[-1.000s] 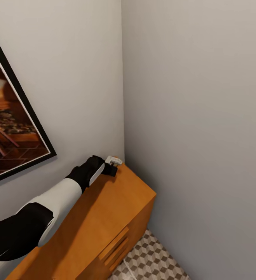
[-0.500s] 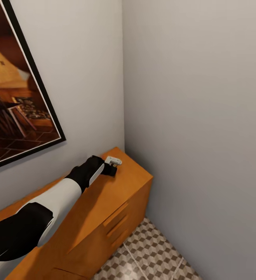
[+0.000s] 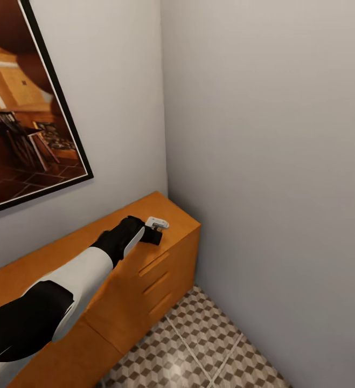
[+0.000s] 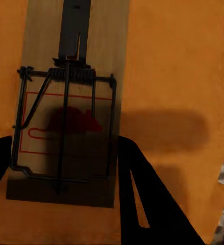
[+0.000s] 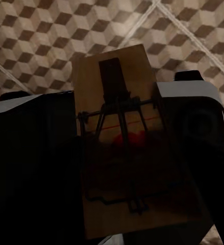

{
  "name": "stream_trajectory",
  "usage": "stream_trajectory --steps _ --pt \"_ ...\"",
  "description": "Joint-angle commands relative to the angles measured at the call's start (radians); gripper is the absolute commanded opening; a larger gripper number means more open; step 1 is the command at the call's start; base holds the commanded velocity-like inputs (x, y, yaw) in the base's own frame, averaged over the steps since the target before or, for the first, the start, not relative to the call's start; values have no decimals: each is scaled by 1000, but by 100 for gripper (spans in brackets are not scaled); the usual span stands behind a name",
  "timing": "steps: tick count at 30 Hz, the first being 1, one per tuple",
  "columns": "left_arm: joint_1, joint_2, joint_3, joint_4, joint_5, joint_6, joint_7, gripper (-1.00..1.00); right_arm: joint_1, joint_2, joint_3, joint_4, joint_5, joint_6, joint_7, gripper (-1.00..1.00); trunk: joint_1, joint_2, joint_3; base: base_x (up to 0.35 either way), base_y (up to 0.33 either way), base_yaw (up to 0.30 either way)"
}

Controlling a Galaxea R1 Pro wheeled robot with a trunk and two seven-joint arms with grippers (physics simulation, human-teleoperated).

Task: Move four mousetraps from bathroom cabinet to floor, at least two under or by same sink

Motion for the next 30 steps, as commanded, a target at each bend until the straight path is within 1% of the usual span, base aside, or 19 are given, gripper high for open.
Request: stream_trajectory --steps 1,30 --pt "-1 1 -7 0 7 4 2 -100 -1 0 7 2 -10 -5 4 -100 0 -2 -2 -324 -143 0" --pt "-1 1 -7 4 7 4 2 -100 -1 -1 7 2 -10 -5 4 -100 0 -2 -2 -322 -150 0"
